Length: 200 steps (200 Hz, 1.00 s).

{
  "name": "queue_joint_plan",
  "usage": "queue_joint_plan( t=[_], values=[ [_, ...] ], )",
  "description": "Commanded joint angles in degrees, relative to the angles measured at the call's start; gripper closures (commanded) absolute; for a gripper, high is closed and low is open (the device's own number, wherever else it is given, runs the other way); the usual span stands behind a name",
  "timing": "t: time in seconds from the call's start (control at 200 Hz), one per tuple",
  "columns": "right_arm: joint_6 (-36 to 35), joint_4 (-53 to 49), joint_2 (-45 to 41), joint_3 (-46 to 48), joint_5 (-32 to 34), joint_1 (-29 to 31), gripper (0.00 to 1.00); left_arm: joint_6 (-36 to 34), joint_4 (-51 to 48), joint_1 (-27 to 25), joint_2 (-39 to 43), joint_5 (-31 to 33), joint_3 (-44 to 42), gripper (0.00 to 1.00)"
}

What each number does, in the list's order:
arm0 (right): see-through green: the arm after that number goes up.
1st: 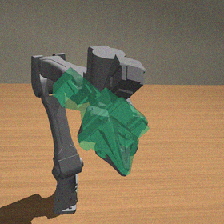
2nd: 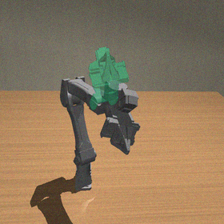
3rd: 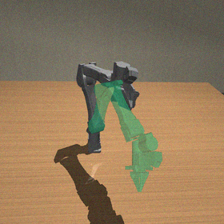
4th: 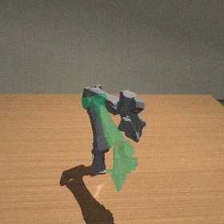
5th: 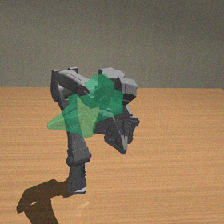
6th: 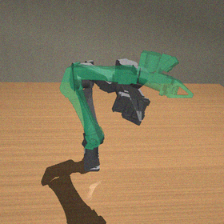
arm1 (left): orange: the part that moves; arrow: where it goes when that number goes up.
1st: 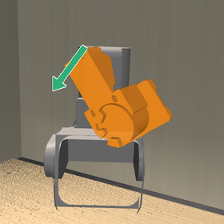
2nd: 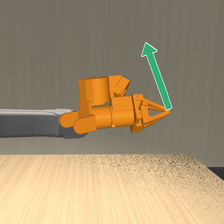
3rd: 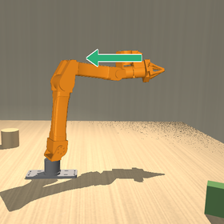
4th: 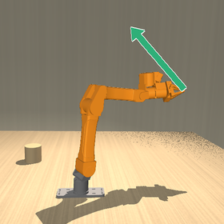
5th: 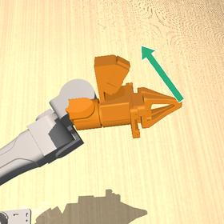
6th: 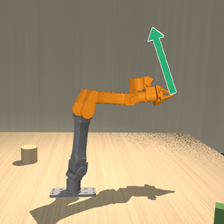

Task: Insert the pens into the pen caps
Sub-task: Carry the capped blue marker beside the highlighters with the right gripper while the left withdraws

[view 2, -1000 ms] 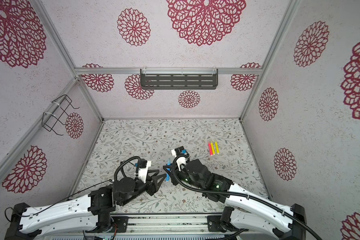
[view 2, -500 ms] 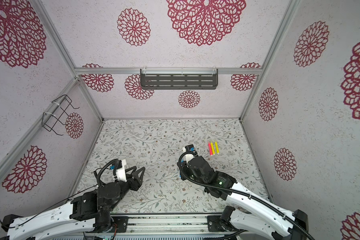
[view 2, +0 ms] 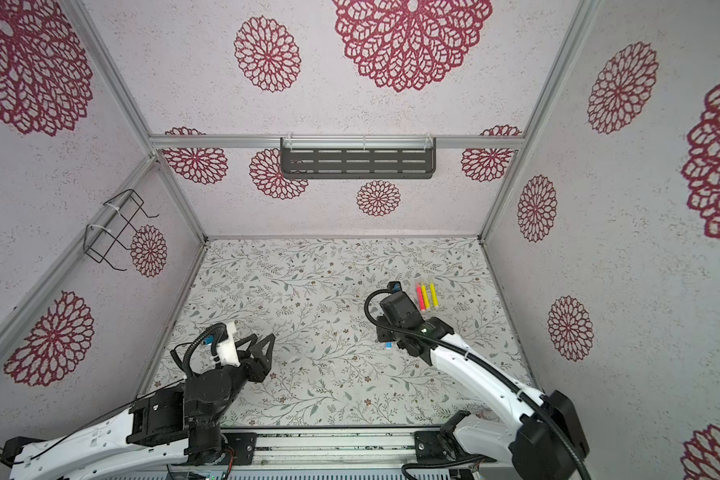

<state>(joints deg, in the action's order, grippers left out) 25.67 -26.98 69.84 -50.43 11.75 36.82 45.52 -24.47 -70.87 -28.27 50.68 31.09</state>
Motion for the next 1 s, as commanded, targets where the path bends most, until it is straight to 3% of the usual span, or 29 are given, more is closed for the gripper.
queue_joint_plan(
  t=[0.0, 0.245, 0.996],
  values=[
    [-3.28, -1.32, 4.18, -2.72, 1.27, -2.94, 1.0, 0.99, -0.6, -0.1, -0.71, 0.22, 0.02, 0.44],
    [-6.54, -1.75, 16.96, -8.73, 1.82, -9.37, 1.0, 0.8, -0.1, -0.08, -0.91, -3.17, 0.44, 0.44],
    [-11.71, -9.09, 45.24, -34.77, 7.29, -18.01, 1.0, -2.1, 1.88, -1.92, -6.3, -11.04, 4.9, 0.44]
  ],
)
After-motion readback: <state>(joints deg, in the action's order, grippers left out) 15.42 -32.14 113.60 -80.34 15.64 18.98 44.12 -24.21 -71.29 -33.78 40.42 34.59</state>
